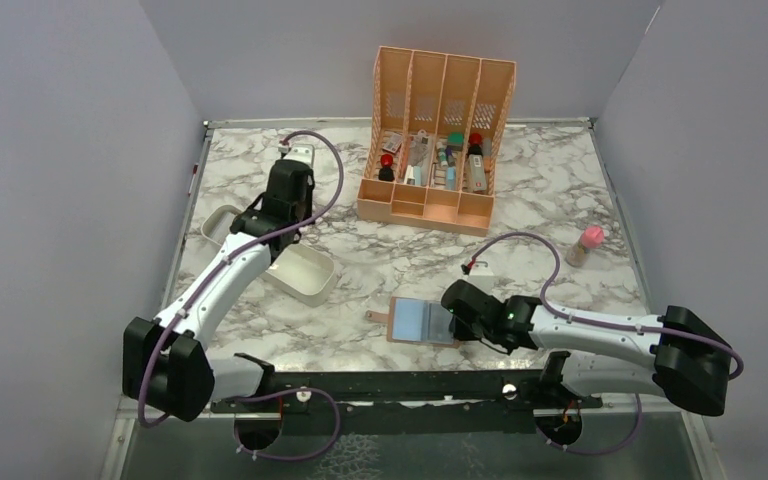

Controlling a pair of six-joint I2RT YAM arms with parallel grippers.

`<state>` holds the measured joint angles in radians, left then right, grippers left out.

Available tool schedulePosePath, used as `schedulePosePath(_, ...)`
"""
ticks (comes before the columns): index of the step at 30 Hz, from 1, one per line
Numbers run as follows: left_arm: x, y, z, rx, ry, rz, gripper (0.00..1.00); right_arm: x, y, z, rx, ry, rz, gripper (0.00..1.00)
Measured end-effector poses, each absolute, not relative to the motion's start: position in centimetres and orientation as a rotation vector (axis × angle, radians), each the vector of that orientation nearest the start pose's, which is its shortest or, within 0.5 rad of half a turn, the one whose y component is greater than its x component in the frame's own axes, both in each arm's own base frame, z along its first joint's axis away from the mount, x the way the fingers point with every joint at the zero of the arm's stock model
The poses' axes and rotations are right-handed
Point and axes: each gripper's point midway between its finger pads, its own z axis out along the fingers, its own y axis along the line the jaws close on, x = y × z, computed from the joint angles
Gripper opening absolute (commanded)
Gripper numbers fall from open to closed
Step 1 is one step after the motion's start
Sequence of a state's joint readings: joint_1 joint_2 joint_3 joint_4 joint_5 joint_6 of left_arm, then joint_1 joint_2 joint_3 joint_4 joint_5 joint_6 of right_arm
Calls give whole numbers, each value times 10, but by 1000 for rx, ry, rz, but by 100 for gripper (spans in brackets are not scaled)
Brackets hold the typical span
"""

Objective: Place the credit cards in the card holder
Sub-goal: Pick up the credit card from the storage box.

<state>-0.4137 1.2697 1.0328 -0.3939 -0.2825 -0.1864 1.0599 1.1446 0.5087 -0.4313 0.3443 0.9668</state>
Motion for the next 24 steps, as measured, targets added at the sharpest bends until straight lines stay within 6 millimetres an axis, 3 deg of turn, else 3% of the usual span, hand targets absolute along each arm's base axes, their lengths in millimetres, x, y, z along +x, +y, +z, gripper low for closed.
schedulePosePath(2, 356, -77, 181, 127, 2181, 99, 29, 143, 200, 25, -5, 2571, 330, 15)
schedulePosePath(7, 354, -33, 154, 215, 2252, 256, 34, 143, 201, 25, -16, 2564, 337, 15)
schedulePosePath(12, 360, 13, 139, 204, 2309, 349, 45, 143, 201, 24, -24, 2561, 340, 15)
schedulePosePath(24, 352, 33, 96, 377, 2427, 443, 56, 143, 203, 25, -39, 2556, 361, 15)
